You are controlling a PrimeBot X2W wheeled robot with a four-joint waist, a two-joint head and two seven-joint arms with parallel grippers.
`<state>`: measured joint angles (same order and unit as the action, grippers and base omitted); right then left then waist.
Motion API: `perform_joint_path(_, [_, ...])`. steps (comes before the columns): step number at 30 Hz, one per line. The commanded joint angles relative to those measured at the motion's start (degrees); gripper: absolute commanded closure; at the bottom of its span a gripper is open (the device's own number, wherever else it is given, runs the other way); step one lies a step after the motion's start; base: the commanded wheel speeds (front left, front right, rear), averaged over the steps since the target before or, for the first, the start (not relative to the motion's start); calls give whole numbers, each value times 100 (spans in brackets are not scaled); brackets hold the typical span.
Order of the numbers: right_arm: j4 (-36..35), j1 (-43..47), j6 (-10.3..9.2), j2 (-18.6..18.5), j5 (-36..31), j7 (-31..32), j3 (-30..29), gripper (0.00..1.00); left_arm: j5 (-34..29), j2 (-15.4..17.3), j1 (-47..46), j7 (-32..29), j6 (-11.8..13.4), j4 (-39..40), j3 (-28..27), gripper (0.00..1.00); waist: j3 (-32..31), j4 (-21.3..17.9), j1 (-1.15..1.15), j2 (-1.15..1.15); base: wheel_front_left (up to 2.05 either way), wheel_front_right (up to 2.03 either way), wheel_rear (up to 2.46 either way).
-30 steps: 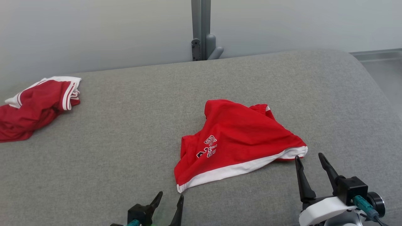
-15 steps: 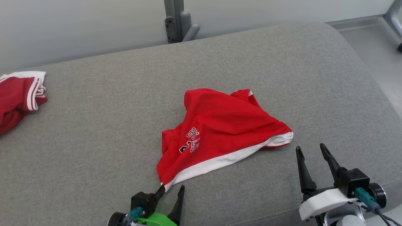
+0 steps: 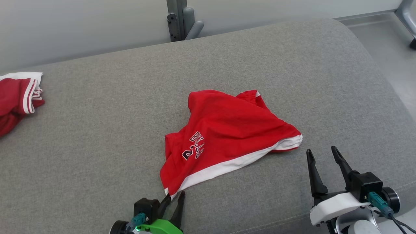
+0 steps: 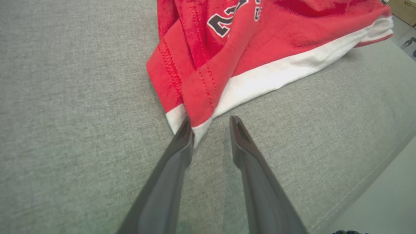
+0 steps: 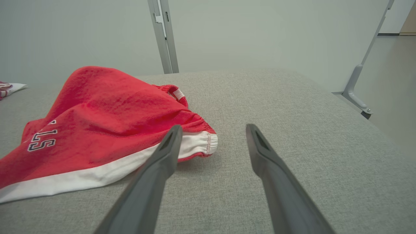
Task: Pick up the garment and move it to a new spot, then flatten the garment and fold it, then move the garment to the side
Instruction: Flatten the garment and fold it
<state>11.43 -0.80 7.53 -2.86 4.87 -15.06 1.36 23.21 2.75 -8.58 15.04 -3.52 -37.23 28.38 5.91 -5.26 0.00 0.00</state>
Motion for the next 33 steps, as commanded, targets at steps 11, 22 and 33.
perform_joint_path(11, [341,0,-8,-4,-196,-23,-308,0,-30,25,0,16,165,421,-421,100,-52,257,0,0,0,0,0])
perform_joint_path(22, [1241,-233,-8,-19,-142,-23,181,0,-340,24,239,16,253,921,-1382,100,-118,644,0,0,0,0,0])
perform_joint_path(33, [2131,-748,-8,-329,-437,-23,1079,0,-376,24,196,16,158,885,-1467,100,-98,811,0,0,0,0,0])
